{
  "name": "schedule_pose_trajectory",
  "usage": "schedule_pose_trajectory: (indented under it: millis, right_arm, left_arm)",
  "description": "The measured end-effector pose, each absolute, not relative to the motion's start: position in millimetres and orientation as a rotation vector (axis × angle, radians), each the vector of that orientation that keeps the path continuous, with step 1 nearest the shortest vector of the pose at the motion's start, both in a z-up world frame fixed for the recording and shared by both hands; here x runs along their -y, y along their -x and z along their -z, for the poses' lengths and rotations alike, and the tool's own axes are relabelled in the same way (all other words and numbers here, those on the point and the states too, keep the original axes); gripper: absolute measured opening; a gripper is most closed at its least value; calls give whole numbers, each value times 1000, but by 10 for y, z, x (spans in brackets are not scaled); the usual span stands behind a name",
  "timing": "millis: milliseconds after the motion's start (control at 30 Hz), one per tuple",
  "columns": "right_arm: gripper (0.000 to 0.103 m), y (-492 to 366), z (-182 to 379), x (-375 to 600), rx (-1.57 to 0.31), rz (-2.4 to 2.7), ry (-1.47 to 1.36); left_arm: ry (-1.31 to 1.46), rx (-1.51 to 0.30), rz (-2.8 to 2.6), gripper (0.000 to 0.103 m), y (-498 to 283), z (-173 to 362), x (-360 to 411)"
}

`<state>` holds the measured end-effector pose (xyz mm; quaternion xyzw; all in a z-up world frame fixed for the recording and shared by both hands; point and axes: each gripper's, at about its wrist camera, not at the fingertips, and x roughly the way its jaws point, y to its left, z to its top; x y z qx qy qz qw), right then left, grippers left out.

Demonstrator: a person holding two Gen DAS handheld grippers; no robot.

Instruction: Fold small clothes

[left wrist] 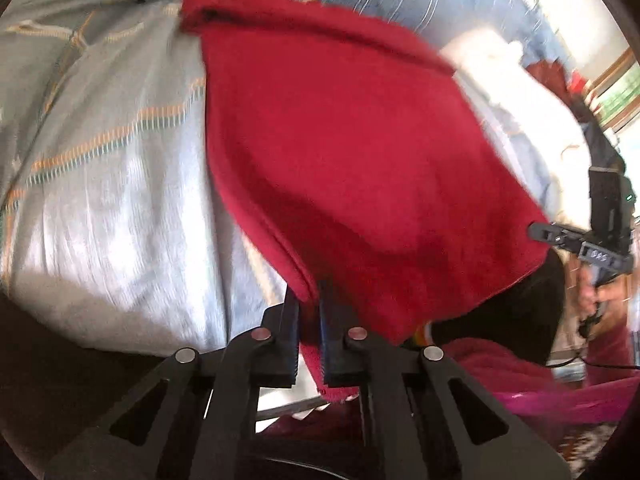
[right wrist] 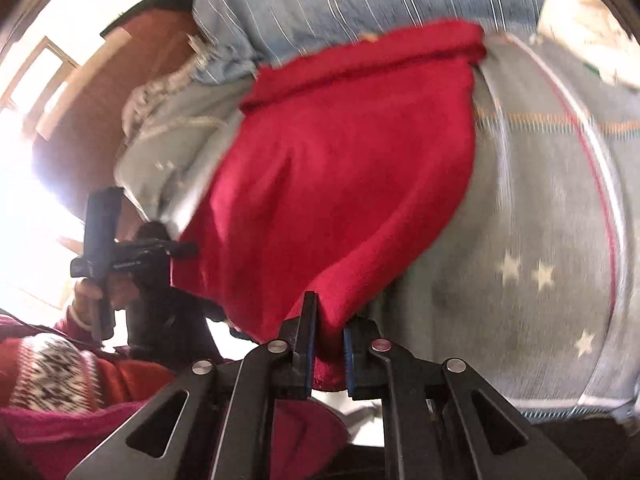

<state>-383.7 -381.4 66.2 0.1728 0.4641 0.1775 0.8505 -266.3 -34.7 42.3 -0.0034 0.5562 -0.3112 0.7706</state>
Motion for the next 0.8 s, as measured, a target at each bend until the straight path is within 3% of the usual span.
schedule_pose_trajectory:
  millis: [233,800]
  right_arm:
    - [10,3547,-974,3890,-841,-393,-425]
    - [10,3004,-1118,4193,-680,-241,-503]
  left_arm:
    - [62,-1048,649,5,2287,-901,209]
    - [-8,-866,469,6,1833,-1033,448]
